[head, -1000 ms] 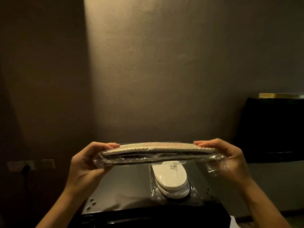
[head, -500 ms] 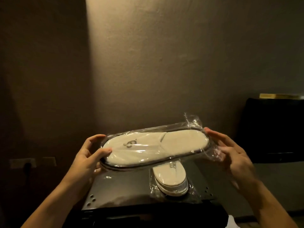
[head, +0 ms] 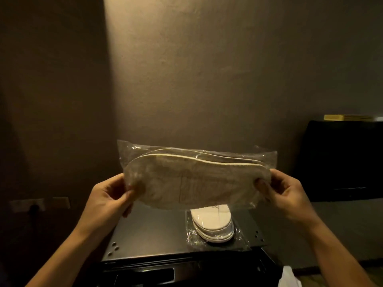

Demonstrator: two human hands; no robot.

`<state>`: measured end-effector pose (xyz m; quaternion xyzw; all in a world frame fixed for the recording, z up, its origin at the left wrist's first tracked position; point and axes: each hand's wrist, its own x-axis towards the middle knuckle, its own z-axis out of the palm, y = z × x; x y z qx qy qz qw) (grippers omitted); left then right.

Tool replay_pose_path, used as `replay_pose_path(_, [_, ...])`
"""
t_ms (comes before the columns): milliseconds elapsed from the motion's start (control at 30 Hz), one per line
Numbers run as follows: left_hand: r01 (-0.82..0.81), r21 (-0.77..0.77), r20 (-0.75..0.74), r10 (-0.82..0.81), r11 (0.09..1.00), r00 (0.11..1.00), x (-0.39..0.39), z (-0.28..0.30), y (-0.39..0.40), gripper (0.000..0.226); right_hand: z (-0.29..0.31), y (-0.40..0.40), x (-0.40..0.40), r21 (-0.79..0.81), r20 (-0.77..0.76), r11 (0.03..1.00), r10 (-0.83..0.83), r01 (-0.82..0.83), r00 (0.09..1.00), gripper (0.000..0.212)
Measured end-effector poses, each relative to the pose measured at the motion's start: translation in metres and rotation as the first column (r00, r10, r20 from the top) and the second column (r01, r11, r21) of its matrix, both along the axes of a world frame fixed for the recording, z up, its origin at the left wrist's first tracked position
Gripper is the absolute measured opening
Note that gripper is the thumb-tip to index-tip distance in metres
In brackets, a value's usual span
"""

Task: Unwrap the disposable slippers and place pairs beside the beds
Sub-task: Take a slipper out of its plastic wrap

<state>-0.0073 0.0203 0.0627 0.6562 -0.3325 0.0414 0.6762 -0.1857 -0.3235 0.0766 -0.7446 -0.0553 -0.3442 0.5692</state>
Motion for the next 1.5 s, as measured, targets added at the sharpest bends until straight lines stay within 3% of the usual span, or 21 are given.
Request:
replay_pose_path(133, [-0.045, -0.056, -0.086, 0.04, 0.997, 0.995, -0.005, -0.006, -0.008, 0.046, -0.005, -0.002, 0.004, 0.058, -0.052, 0.998, 0.005, -0.002, 0.999, 0.012])
replay_pose_path(200, [-0.067, -0.063, -0.124, 0.059, 0.996, 0.99, -0.01, -0.005, -0.01, 0.051, -0.01, -0.006, 0.005, 0.075, -0.097, 0.997, 0.008, -0.001, 0.995, 0.014])
replay_pose_path(267, [-0.072, -0.07, -0.134, 0.062, 0.995, 0.989, -0.024, 0.003, -0.015, 0.039, -0.018, -0.017, 0.011, 0.121, -0.152, 0.993, 0.027, -0.008, 0.988, 0.023])
replay_pose_path(333, [-0.034, -0.084, -0.073, 0.028, 0.996, 0.997, -0.049, 0.018, -0.028, 0.028, -0.027, -0.031, 0.024, 0.264, -0.209, 0.964, 0.064, -0.007, 0.976, 0.041])
replay_pose_path(433, [0.061, -0.037, 0.066, -0.058, 0.997, 0.996, -0.097, 0.038, -0.056, 0.032, -0.044, -0.046, 0.041, 0.472, -0.276, 0.882, 0.169, -0.02, 0.946, 0.058])
replay_pose_path(633, [0.073, -0.042, 0.221, -0.062, 0.996, 0.973, -0.14, 0.057, -0.087, 0.012, -0.058, -0.042, 0.048, 0.624, -0.129, 0.758, 0.343, -0.192, 0.93, 0.057])
replay_pose_path(800, [0.028, -0.099, 0.181, -0.01, 0.995, 0.983, -0.108, 0.058, -0.068, 0.035, -0.033, -0.034, 0.019, 0.662, 0.003, 0.728, 0.234, -0.177, 0.972, 0.045])
replay_pose_path(900, [-0.035, -0.214, -0.118, 0.01, 0.976, 0.993, -0.053, 0.047, -0.059, 0.042, -0.002, -0.01, -0.008, 0.526, 0.024, 0.85, 0.018, -0.028, 1.0, 0.033])
replay_pose_path(1033, [-0.064, -0.194, -0.396, -0.018, 0.979, 0.918, 0.011, 0.012, -0.081, 0.022, 0.027, 0.045, -0.033, 0.167, 0.112, 0.968, -0.207, 0.187, 0.972, 0.021])
replay_pose_path(1133, [0.077, -0.234, -0.557, -0.198, 0.969, 0.806, 0.03, -0.014, -0.1, 0.021, 0.033, 0.08, -0.038, -0.066, 0.219, 0.908, -0.391, 0.414, 0.894, 0.027])
replay_pose_path(1200, [0.138, -0.268, -0.615, -0.279, 0.954, 0.737, 0.032, -0.022, -0.106, 0.024, 0.033, 0.095, -0.037, -0.154, 0.286, 0.865, -0.425, 0.478, 0.859, 0.028])
replay_pose_path(1333, [0.128, -0.292, -0.638, -0.293, 0.948, 0.712, 0.024, -0.027, -0.11, 0.03, 0.031, 0.109, -0.038, -0.234, 0.336, 0.819, -0.438, 0.524, 0.834, 0.029])
replay_pose_path(1433, [0.025, -0.292, -0.671, -0.224, 0.956, 0.707, 0.01, -0.022, -0.112, 0.042, 0.031, 0.106, -0.041, -0.278, 0.387, 0.764, -0.465, 0.582, 0.796, 0.029])
replay_pose_path(1500, [0.022, -0.325, -0.766, -0.277, 0.945, 0.58, -0.012, -0.018, -0.1, 0.064, 0.029, 0.102, -0.04, -0.338, 0.48, 0.728, -0.412, 0.597, 0.774, 0.028])
